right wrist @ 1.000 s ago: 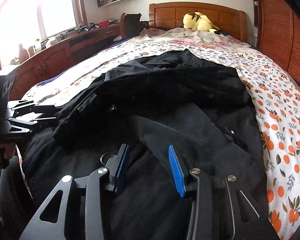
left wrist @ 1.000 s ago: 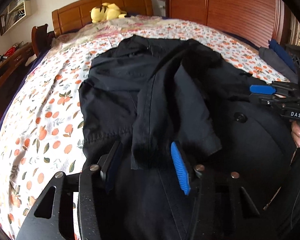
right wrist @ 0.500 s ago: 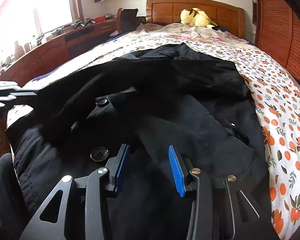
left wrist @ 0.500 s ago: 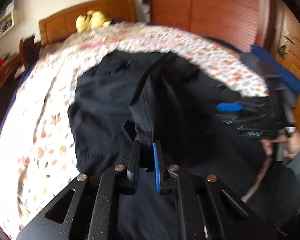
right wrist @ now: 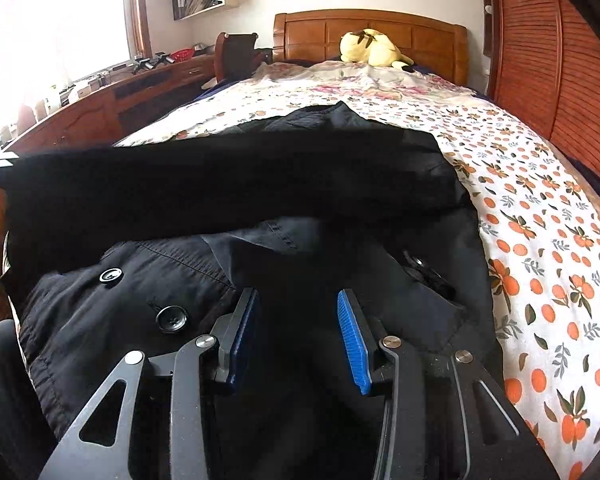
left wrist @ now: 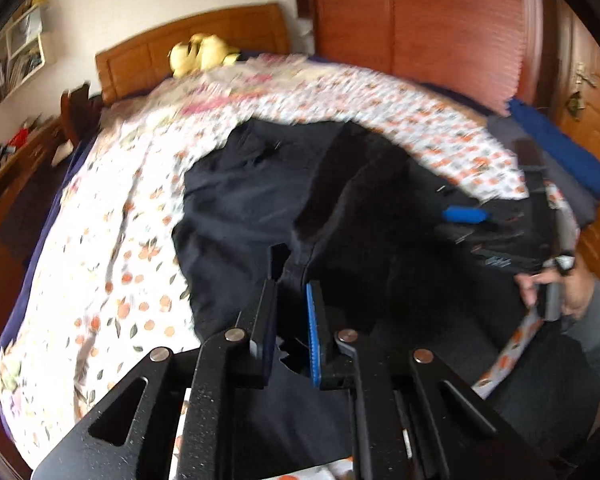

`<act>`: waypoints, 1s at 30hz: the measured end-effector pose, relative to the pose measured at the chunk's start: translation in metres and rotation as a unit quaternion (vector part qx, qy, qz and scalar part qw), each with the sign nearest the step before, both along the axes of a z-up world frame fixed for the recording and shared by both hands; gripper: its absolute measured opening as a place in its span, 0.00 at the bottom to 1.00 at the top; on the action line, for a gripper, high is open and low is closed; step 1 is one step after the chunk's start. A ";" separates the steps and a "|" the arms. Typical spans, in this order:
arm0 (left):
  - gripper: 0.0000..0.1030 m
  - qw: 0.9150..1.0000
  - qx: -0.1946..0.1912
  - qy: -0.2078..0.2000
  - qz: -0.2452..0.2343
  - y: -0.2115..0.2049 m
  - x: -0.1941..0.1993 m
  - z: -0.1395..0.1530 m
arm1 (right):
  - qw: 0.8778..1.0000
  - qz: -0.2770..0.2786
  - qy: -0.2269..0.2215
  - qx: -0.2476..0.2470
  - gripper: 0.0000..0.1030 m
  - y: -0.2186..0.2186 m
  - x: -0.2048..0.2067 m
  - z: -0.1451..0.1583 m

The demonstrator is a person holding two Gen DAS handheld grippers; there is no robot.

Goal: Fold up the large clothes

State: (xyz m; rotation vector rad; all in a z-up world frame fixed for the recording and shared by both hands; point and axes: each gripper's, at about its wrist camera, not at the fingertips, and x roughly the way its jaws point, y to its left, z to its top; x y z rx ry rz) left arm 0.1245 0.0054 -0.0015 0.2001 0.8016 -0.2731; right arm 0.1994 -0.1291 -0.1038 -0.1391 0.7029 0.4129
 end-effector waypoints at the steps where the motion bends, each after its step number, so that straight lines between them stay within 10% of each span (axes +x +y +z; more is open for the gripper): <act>1: 0.13 1.000 -0.001 0.004 0.002 0.004 0.003 -0.004 | 1.000 0.002 -0.001 -0.001 0.41 0.000 0.000 0.000; 7: 0.38 1.000 -0.019 0.010 0.022 0.029 0.012 -0.025 | 1.000 0.013 0.000 -0.009 0.41 0.005 0.003 -0.002; 21: 0.47 0.997 -0.038 0.007 0.072 0.066 0.000 -0.059 | 0.998 0.064 -0.003 -0.029 0.41 0.052 0.043 0.020; 30: 0.71 0.993 -0.047 0.044 0.098 0.086 0.000 -0.080 | 0.985 0.112 0.107 -0.073 0.41 0.103 0.081 -0.036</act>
